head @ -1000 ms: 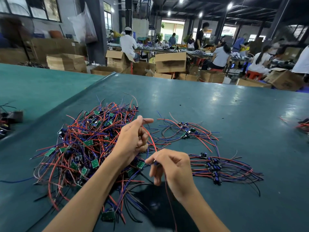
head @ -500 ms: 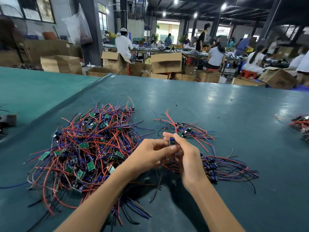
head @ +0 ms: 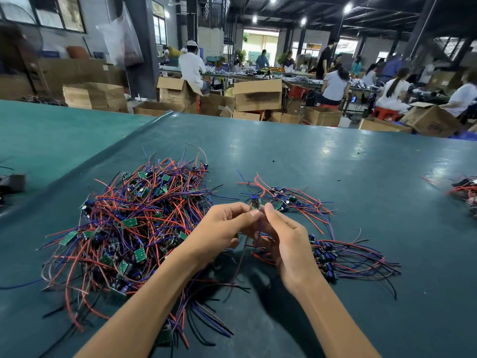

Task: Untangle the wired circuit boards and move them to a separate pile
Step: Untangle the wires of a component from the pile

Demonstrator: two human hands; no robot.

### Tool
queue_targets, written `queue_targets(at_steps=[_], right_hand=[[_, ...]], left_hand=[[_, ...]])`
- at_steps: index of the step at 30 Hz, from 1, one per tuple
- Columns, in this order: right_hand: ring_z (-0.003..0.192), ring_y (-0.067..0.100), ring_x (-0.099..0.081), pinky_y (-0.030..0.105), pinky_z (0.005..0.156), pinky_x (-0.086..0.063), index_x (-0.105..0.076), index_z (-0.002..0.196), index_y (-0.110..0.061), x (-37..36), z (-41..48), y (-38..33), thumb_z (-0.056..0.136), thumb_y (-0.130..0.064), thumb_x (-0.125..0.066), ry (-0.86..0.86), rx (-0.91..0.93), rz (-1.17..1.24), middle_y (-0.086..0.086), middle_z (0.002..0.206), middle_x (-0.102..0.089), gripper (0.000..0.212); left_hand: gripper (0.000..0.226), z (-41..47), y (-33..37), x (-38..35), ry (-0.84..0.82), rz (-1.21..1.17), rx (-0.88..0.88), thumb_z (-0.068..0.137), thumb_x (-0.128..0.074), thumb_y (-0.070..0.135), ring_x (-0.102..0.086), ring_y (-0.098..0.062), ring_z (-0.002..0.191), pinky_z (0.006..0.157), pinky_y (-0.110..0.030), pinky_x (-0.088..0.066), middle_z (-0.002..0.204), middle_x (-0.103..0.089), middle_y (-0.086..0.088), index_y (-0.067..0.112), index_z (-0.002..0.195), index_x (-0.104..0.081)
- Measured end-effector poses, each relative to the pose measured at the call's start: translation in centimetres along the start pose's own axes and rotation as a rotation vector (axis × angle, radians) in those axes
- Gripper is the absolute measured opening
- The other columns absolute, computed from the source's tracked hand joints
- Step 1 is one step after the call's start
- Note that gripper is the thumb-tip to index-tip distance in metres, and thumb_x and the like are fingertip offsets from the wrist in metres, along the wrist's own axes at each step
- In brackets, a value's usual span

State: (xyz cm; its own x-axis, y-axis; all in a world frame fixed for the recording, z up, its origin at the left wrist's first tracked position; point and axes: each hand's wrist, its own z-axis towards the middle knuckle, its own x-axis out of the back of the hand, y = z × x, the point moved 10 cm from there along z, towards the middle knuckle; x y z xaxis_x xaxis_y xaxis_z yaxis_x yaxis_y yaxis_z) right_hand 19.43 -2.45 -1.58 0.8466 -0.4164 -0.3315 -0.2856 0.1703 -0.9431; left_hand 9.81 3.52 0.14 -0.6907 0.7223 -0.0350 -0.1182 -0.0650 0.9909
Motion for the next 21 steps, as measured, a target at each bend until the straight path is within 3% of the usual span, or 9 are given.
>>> queue_targets(at_steps=[3, 5, 8, 11, 14, 17, 19, 21], right_hand=[[0.088, 0.022, -0.072, 0.029, 0.066, -0.059, -0.08, 0.099, -0.018, 0.1, -0.3, -1.2, 0.096, -0.021, -0.065, -0.005, 0.117, -0.136, 0.009, 0.098, -0.078, 0.016], [0.081, 0.015, -0.071, 0.023, 0.064, -0.056, -0.079, 0.103, -0.02, -0.1, -0.5, -1.5, 0.094, -0.022, -0.069, -0.017, 0.181, -0.241, 0.003, 0.095, -0.078, 0.014], [0.079, 0.015, -0.073, 0.022, 0.071, -0.056, -0.077, 0.106, -0.018, -1.0, -0.7, -1.3, 0.097, -0.022, -0.064, -0.066, 0.209, -0.262, 0.001, 0.092, -0.078, 0.017], [0.078, 0.019, -0.074, 0.022, 0.071, -0.057, -0.077, 0.104, -0.015, -1.9, -0.9, -1.2, 0.099, -0.021, -0.059, -0.138, 0.196, -0.215, 0.002, 0.089, -0.078, 0.02], [0.064, 0.017, -0.067, 0.025, 0.065, -0.056, -0.077, 0.093, -0.013, -2.2, -0.8, -0.6, 0.093, -0.029, -0.06, -0.17, 0.143, -0.19, 0.001, 0.072, -0.071, 0.023], [0.051, 0.016, -0.048, 0.035, 0.058, -0.049, -0.067, 0.082, -0.003, -2.0, -0.7, 0.0, 0.092, -0.031, -0.059, -0.164, 0.111, -0.21, 0.001, 0.059, -0.051, 0.031], [0.047, 0.015, -0.038, 0.033, 0.05, -0.044, -0.061, 0.087, 0.006, -2.1, -0.7, 0.2, 0.094, -0.031, -0.057, -0.174, 0.086, -0.177, 0.0, 0.058, -0.04, 0.038], [0.047, 0.009, -0.035, 0.029, 0.05, -0.038, -0.067, 0.102, 0.002, -2.2, -0.8, 0.3, 0.101, -0.027, -0.052, -0.184, 0.072, -0.193, -0.01, 0.056, -0.04, 0.032]], left_hand=[[0.017, 0.0, 0.8, 1.1, 0.114, 0.013, -0.079, 0.099, -0.062, 0.018, -0.047, -0.003, 0.052, 0.043, -0.013, -0.027, 0.067, -0.064, 0.001, 0.014, 0.083, -0.065], [0.015, -0.1, 1.2, 1.5, 0.177, 0.036, -0.135, 0.098, -0.063, 0.012, -0.047, -0.006, 0.056, 0.047, -0.011, -0.032, 0.065, -0.059, 0.003, 0.008, 0.083, -0.066], [0.013, -0.2, 1.4, 1.8, 0.204, 0.013, -0.159, 0.095, -0.065, 0.009, -0.058, -0.011, 0.068, 0.059, -0.012, -0.044, 0.08, -0.07, -0.016, 0.001, 0.086, -0.068], [0.01, 0.0, 0.8, 2.1, 0.195, -0.063, -0.124, 0.093, -0.067, 0.008, -0.067, -0.021, 0.087, 0.079, -0.033, -0.057, 0.105, -0.072, -0.024, 0.001, 0.088, -0.072], [0.013, 0.1, 0.8, 2.3, 0.184, 0.011, -0.122, 0.09, -0.07, 0.012, -0.062, -0.009, 0.077, 0.068, -0.019, -0.046, 0.11, -0.074, -0.01, 0.008, 0.098, -0.079], [0.03, 0.5, 0.2, 2.4, 0.142, -0.032, -0.072, 0.08, -0.065, 0.033, -0.044, -0.013, 0.07, 0.062, -0.028, -0.034, 0.106, -0.076, -0.001, 0.014, 0.096, -0.081], [0.045, 0.6, 0.2, 2.4, 0.129, -0.008, -0.076, 0.08, -0.063, 0.053, -0.041, -0.008, 0.063, 0.058, -0.024, -0.035, 0.096, -0.077, 0.003, 0.017, 0.101, -0.08], [0.056, 0.7, 0.2, 2.4, 0.15, 0.025, -0.093, 0.082, -0.062, 0.065, -0.04, -0.006, 0.058, 0.054, -0.018, -0.035, 0.092, -0.077, 0.004, 0.014, 0.1, -0.079]])
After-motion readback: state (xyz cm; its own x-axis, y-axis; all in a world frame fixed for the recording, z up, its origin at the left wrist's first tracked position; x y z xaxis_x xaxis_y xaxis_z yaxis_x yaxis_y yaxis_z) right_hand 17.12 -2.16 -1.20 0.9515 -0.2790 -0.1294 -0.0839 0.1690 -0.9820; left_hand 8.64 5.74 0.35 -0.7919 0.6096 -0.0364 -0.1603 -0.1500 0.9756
